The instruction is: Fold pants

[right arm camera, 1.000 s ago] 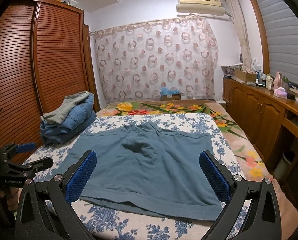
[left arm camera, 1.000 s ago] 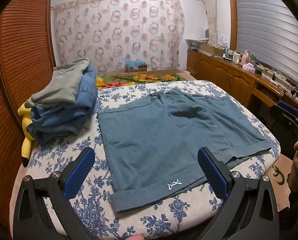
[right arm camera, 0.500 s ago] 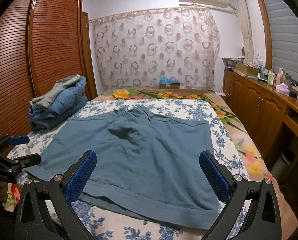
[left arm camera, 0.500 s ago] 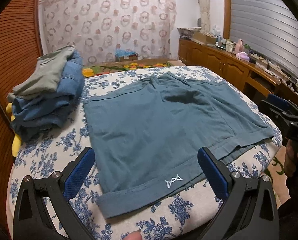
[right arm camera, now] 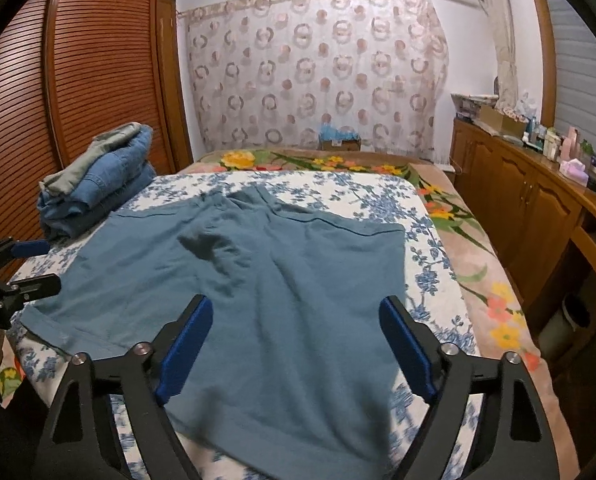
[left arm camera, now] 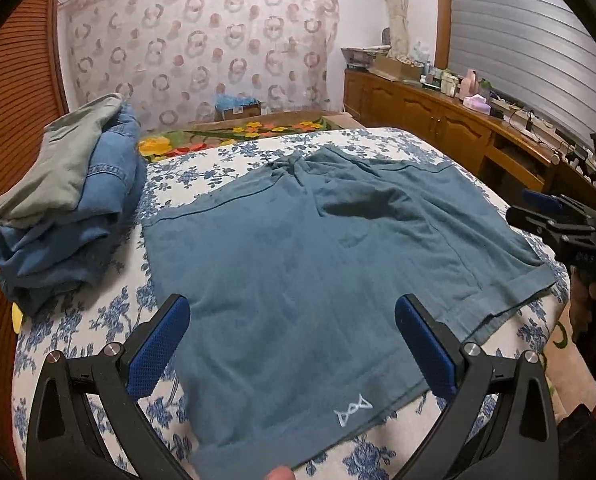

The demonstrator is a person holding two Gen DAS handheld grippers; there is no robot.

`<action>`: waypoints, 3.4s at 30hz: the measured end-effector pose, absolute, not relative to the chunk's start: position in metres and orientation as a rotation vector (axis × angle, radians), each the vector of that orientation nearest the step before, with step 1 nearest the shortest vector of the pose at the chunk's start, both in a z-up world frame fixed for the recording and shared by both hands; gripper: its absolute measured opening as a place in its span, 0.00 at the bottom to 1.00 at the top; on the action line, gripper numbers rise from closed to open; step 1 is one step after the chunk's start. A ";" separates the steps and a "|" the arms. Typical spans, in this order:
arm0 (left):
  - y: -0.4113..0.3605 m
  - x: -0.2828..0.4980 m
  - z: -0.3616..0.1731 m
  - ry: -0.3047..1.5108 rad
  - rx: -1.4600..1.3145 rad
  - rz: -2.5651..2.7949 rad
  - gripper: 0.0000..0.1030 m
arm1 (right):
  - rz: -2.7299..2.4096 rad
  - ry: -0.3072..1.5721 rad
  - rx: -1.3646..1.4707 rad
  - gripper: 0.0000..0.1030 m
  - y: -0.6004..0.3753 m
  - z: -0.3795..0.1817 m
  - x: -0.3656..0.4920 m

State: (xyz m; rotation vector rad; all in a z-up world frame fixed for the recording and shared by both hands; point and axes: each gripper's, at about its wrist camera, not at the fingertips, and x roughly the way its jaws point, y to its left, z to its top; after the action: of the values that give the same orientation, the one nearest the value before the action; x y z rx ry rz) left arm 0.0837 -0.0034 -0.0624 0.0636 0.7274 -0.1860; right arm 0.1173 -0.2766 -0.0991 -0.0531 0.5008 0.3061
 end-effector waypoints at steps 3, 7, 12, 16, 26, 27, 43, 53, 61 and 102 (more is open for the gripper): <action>-0.004 0.091 -0.064 0.743 0.069 -0.189 1.00 | 0.303 0.525 -0.056 0.76 -0.284 -0.096 0.128; -0.003 0.098 -0.069 0.763 0.075 -0.184 1.00 | 0.313 0.562 -0.048 0.64 -0.294 -0.091 0.150; 0.000 0.100 -0.080 0.799 0.056 -0.193 1.00 | 0.310 0.646 -0.003 0.49 -0.310 -0.090 0.187; -0.001 0.100 -0.085 0.814 0.065 -0.194 1.00 | 0.279 0.709 0.013 0.39 -0.319 -0.090 0.218; -0.001 0.102 -0.096 0.836 0.078 -0.192 1.00 | 0.314 0.788 0.119 0.19 -0.326 -0.082 0.246; -0.002 0.102 -0.097 0.838 0.080 -0.192 1.00 | 0.320 0.790 0.116 0.12 -0.326 -0.081 0.243; 0.003 0.103 -0.096 0.831 0.065 -0.192 1.00 | 0.193 0.753 0.057 0.01 -0.346 -0.082 0.218; 0.026 0.079 -0.077 0.778 0.016 -0.177 1.00 | 0.186 0.691 -0.032 0.34 -0.306 -0.064 0.157; 0.057 0.052 -0.080 0.770 -0.018 -0.145 0.97 | 0.308 0.600 -0.052 0.59 -0.277 -0.065 0.070; 0.067 0.013 -0.099 0.836 -0.072 -0.179 0.40 | 0.464 0.584 -0.084 0.81 -0.245 -0.079 -0.013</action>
State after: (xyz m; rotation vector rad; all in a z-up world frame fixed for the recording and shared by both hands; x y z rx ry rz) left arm 0.0135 0.0668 -0.0987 -0.0716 0.8361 -0.1792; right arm -0.0132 -0.2449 -0.0786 -0.0837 0.5836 0.4639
